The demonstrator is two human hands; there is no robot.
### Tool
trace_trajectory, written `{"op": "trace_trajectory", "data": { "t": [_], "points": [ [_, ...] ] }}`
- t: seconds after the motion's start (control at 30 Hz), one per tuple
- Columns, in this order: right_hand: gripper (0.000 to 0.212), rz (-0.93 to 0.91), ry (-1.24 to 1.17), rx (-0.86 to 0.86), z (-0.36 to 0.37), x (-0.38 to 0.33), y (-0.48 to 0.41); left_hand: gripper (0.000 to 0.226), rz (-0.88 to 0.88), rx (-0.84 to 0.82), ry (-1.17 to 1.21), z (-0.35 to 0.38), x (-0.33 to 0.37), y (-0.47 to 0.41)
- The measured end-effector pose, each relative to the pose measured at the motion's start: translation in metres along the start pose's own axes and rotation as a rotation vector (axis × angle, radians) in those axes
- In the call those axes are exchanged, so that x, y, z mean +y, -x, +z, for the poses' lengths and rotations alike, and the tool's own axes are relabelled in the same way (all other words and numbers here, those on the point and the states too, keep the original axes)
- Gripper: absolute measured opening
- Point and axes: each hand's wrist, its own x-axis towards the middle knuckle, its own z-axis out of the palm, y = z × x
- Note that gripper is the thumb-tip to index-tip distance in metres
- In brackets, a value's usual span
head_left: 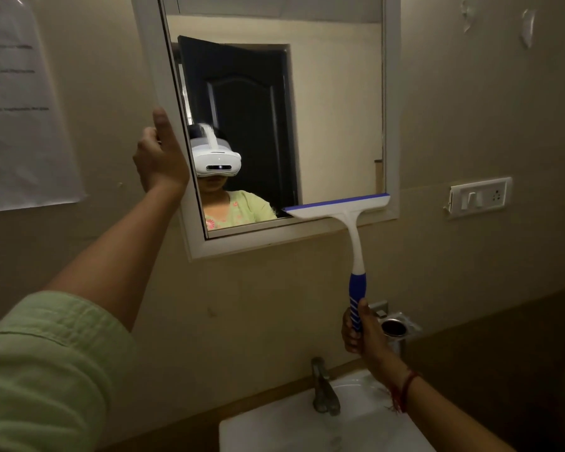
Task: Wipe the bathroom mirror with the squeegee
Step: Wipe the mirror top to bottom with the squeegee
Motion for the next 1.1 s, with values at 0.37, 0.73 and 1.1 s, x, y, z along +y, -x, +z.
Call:
{"op": "trace_trajectory", "data": {
  "t": [0.37,0.73,1.1],
  "points": [
    [0.053,0.045,0.012,-0.006,-0.01,-0.006,0.011,0.047,-0.005,0.003,-0.01,0.0,0.003,-0.001],
    [0.051,-0.01,0.091,0.167,0.002,-0.014,0.03,0.047,0.017,-0.005,-0.041,-0.004,0.004,0.003],
    [0.056,-0.177,-0.029,0.132,0.049,-0.058,0.043,0.046,0.033,-0.021,-0.012,-0.001,-0.002,0.001]
  ]
}}
